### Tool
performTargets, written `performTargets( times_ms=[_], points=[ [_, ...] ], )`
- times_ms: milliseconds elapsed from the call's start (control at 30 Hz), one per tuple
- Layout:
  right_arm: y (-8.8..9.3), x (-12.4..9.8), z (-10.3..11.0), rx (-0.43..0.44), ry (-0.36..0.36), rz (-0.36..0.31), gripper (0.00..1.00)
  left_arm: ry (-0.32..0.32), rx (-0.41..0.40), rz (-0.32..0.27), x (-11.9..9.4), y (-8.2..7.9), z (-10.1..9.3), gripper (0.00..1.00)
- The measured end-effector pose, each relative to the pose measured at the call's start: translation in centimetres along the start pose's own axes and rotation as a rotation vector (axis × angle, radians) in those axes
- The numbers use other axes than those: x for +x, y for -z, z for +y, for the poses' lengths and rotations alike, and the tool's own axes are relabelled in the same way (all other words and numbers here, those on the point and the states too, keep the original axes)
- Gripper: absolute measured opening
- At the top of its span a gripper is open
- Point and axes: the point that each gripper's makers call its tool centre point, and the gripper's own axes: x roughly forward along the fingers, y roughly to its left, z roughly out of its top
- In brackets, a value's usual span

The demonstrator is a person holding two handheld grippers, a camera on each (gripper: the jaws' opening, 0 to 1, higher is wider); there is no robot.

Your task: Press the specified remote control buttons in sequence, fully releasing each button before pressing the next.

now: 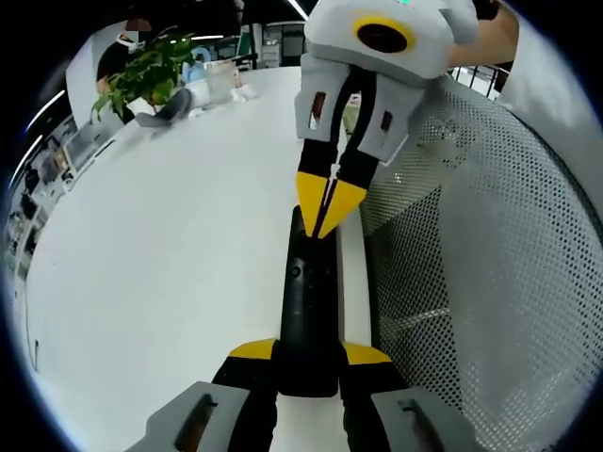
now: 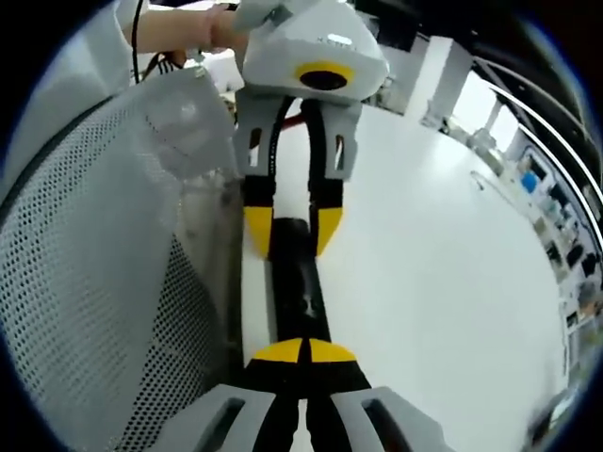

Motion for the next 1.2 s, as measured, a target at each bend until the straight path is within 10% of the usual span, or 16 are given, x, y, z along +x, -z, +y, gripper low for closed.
performTargets(
  times_ms=[1200],
  points=[
    [-1.9, 1.3, 1.4, -0.171, -0.062, 0.05, 0.0, 0.0, -0.006, 0.003, 0.0, 0.0, 0.0, 0.24]
  ],
)
